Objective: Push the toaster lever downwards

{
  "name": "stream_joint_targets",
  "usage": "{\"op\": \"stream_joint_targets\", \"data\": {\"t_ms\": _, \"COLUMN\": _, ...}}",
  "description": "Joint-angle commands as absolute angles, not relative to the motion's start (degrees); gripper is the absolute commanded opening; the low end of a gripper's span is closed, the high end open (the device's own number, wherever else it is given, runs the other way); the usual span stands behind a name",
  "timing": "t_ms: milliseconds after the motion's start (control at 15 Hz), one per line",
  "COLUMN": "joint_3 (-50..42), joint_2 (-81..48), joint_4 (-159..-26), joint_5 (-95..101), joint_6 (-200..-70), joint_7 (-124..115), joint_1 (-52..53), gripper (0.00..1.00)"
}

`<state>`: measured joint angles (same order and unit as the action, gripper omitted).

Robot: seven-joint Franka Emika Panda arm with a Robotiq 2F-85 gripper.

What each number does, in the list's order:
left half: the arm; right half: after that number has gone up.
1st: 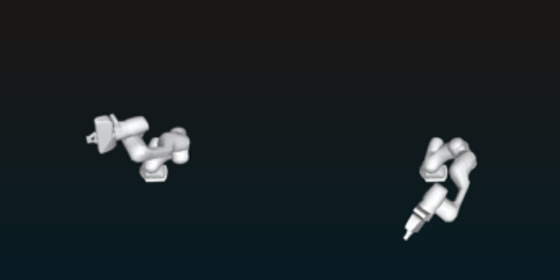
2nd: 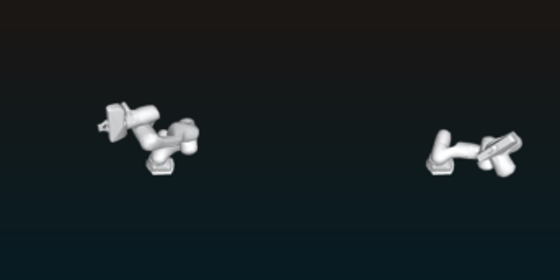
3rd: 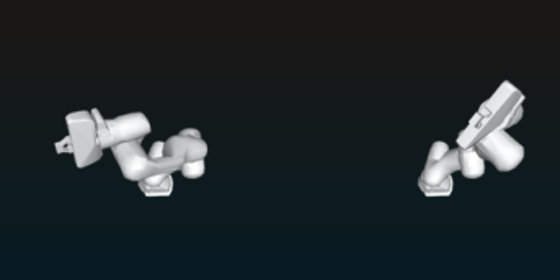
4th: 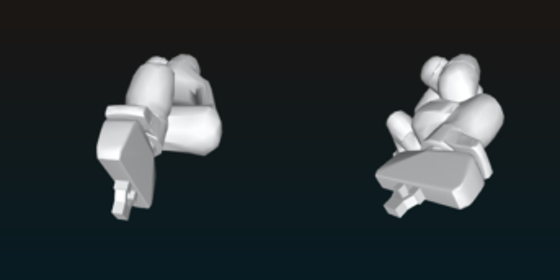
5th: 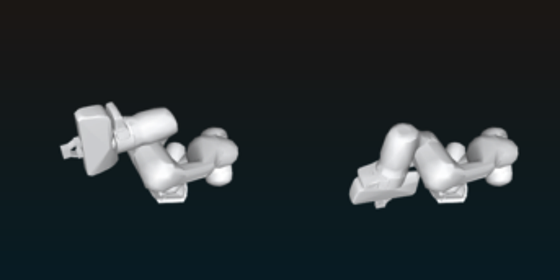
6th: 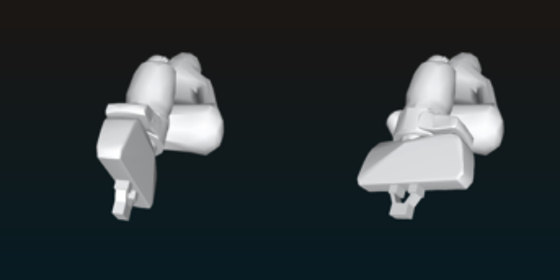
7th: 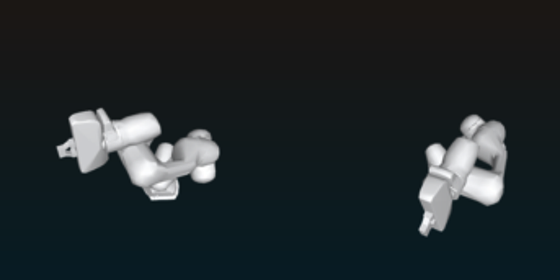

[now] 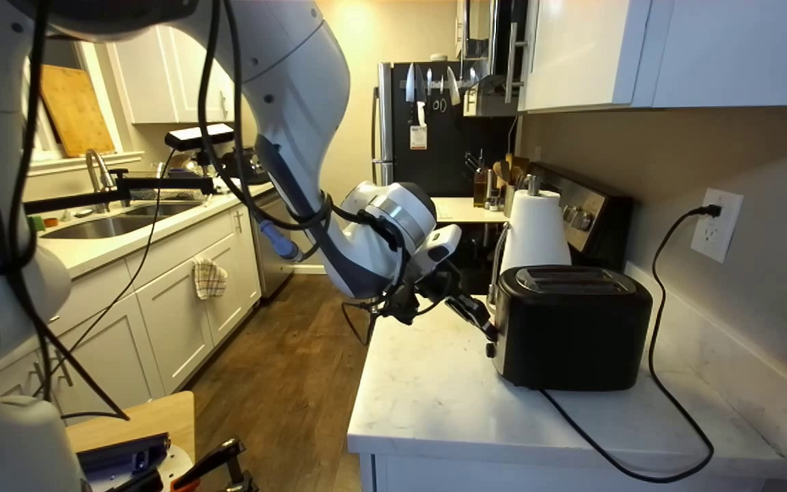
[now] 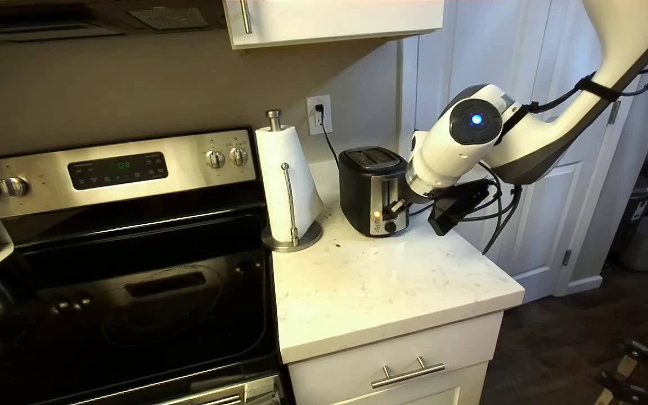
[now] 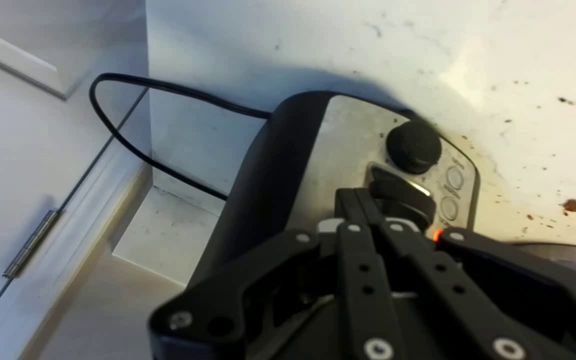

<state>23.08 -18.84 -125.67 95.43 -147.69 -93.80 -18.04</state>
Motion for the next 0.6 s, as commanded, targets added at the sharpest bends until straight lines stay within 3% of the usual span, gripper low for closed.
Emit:
{"op": "stream_joint_targets", "data": {"t_ms": 0, "joint_3": 13.93, "joint_2": -13.84, "joint_4": -129.69, "joint_5": 94.75, "joint_6": -147.76, "joint_7": -93.01, "joint_1": -9.67, "gripper": 0.0}}
{"op": "stream_joint_targets", "data": {"t_ms": 533, "joint_3": 9.58, "joint_2": -10.88, "joint_4": -134.5, "joint_5": 92.14, "joint_6": -148.36, "joint_7": -90.48, "joint_1": 0.01, "gripper": 0.0}}
